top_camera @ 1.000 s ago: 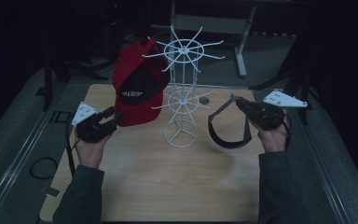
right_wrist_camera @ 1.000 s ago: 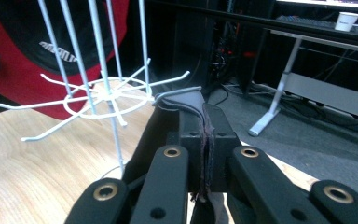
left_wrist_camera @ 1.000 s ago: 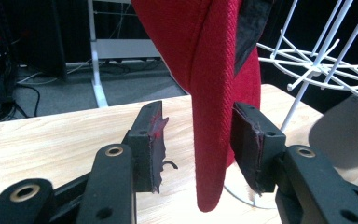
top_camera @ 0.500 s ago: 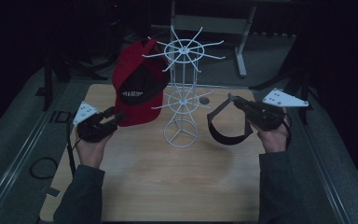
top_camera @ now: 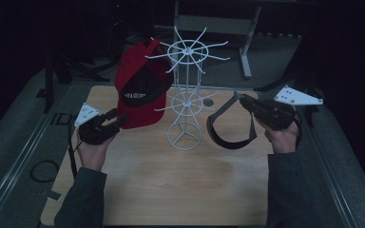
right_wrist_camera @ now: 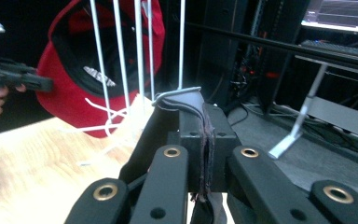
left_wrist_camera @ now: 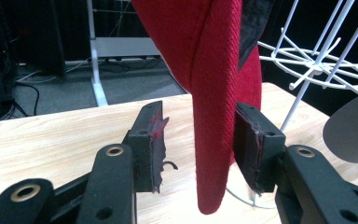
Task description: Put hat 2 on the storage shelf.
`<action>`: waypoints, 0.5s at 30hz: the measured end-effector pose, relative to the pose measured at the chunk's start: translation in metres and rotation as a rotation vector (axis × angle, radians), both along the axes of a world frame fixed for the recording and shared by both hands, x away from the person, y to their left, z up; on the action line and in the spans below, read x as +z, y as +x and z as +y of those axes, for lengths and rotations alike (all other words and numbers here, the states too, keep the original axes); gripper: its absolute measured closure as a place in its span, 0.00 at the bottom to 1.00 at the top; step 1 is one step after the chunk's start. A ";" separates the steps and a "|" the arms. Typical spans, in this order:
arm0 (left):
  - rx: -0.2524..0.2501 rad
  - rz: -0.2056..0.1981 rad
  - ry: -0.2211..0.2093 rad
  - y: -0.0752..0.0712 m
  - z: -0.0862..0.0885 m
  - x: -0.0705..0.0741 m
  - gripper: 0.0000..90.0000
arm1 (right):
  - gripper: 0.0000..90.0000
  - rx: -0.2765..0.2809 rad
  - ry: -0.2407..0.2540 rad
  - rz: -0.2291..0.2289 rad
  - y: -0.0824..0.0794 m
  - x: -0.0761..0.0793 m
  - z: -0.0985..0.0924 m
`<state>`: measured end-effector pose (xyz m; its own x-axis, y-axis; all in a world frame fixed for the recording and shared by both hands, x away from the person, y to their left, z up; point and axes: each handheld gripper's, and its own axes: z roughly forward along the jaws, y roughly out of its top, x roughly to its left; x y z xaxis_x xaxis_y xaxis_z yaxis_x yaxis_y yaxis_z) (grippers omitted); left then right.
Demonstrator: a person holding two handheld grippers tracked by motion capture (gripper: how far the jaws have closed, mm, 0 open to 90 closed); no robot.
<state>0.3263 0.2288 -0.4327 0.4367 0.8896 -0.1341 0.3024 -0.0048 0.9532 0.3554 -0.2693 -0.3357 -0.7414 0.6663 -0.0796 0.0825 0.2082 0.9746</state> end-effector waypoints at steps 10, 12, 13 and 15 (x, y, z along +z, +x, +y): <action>-0.003 0.004 0.000 0.000 -0.001 0.000 0.62 | 0.98 0.062 0.113 0.024 0.001 0.010 -0.004; -0.004 0.004 0.001 0.000 -0.001 0.000 0.62 | 0.98 0.066 0.127 0.029 0.001 0.012 -0.004; -0.003 0.004 0.001 0.000 0.000 0.000 0.62 | 0.98 0.069 0.133 0.030 0.001 0.013 -0.004; -0.003 0.004 -0.001 0.000 0.000 0.000 0.62 | 0.98 0.083 0.148 0.031 0.002 0.018 -0.003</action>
